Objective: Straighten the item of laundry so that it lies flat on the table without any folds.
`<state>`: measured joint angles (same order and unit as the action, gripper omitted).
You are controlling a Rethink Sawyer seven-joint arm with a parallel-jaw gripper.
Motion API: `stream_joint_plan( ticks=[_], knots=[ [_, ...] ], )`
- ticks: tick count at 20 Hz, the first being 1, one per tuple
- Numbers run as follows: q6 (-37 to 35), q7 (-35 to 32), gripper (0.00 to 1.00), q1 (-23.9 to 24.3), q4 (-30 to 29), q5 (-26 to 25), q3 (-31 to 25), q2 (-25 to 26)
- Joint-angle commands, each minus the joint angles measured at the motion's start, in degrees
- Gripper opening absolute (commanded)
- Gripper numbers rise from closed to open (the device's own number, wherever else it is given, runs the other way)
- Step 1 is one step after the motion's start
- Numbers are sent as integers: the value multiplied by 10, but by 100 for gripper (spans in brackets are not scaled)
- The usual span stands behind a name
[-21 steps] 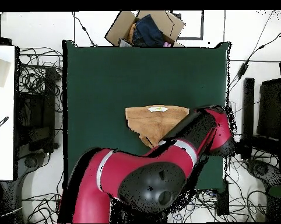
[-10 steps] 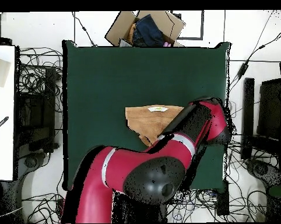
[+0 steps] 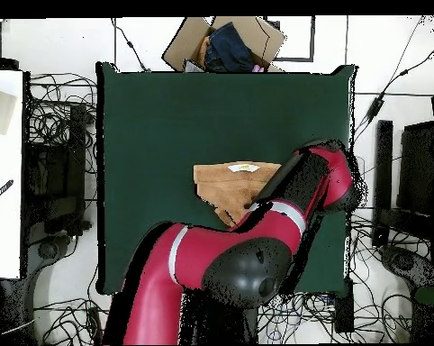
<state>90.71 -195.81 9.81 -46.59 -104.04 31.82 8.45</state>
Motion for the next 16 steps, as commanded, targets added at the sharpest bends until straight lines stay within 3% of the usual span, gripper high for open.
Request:
stream_joint_plan(
  ticks=[1, 16],
  knots=[
    [16, -132, 100, 15, 63, 4, -66, 38],
    [43, -155, 100, 32, 123, 16, -45, 66]
  ],
)
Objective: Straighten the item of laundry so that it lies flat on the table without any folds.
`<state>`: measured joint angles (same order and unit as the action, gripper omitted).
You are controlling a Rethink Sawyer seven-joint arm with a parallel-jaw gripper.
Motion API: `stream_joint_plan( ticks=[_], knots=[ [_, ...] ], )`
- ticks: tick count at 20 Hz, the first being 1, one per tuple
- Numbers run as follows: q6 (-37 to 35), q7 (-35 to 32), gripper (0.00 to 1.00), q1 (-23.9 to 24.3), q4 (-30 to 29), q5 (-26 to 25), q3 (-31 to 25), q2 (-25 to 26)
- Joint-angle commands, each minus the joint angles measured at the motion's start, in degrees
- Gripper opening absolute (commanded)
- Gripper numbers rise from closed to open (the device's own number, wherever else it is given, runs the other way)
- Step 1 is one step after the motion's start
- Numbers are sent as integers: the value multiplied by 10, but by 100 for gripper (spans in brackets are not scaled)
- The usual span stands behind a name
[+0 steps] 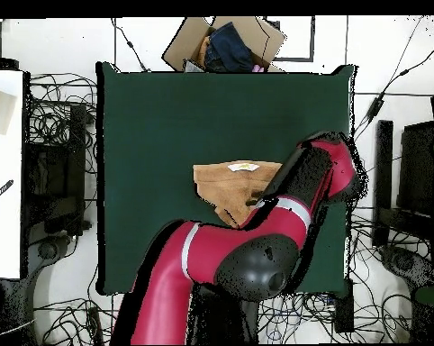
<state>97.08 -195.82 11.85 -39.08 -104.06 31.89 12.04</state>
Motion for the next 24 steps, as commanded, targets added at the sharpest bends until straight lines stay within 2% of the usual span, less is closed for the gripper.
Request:
stream_joint_plan(
  ticks=[1, 9, 15, 24],
  knots=[
    [-19, -156, 100, 13, 51, 16, -44, 31],
    [-33, -129, 100, 11, 41, 19, -29, 29],
    [-36, -114, 100, 23, 84, 10, -24, 38],
    [-18, -140, 100, 48, 140, 9, -8, 59]
  ],
)
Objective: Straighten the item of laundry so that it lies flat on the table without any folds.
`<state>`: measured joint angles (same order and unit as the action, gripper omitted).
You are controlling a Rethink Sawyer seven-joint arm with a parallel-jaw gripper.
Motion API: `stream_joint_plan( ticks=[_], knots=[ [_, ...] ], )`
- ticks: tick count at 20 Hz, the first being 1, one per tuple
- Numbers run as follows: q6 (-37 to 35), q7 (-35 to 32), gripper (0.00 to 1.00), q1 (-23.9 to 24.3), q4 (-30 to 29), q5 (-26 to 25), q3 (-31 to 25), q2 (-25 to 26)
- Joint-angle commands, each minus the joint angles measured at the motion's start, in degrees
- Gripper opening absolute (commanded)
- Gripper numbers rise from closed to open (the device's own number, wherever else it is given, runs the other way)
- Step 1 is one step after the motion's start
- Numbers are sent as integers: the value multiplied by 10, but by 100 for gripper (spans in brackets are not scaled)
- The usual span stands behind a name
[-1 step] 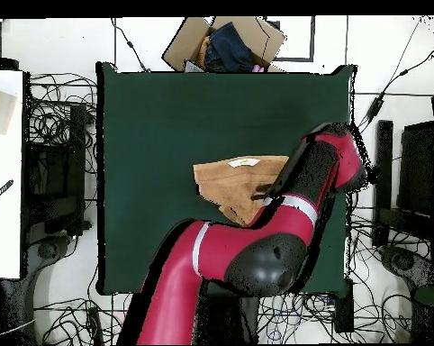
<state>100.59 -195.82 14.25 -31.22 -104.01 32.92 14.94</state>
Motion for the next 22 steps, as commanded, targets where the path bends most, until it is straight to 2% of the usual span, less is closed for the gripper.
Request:
stream_joint_plan(
  ticks=[1, 10, 17, 22],
  knots=[
    [-53, -142, 100, 25, 65, 10, -17, 32],
    [-36, -172, 100, 39, 116, 15, -9, 54],
    [-41, -153, 100, 44, 122, 17, 3, 58],
    [-41, -148, 100, 54, 150, 15, 12, 69]
  ],
)
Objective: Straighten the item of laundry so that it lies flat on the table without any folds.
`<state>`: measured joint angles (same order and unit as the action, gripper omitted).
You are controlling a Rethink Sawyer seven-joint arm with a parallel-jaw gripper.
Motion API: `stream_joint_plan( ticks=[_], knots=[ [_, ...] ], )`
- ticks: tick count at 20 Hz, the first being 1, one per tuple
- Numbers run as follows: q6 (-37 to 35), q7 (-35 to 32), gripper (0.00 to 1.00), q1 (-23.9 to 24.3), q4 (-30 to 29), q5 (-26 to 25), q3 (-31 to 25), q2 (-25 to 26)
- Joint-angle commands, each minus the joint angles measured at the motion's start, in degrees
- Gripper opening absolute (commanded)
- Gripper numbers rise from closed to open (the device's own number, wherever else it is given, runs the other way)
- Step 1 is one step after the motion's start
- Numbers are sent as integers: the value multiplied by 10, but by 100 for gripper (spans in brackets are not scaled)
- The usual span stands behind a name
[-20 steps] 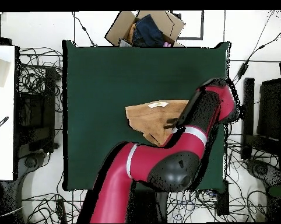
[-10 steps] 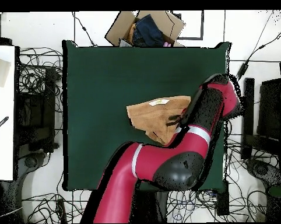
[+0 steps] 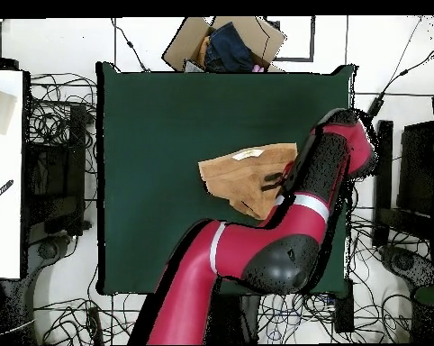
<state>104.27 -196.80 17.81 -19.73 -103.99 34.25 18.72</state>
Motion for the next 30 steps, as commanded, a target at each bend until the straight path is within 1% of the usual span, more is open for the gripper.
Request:
stream_joint_plan(
  ticks=[1, 9, 15, 22, 25, 30],
  knots=[
    [-77, -138, 100, 20, 41, 15, 1, 34],
    [-56, -162, 100, 50, 124, 26, 18, 74],
    [-45, -180, 100, 67, 170, 36, 31, 95],
    [-39, -192, 100, 87, 216, 55, 54, 119],
    [-37, -191, 100, 94, 226, 68, 68, 127],
    [-32, -198, 100, 112, 259, 89, 95, 145]
  ],
)
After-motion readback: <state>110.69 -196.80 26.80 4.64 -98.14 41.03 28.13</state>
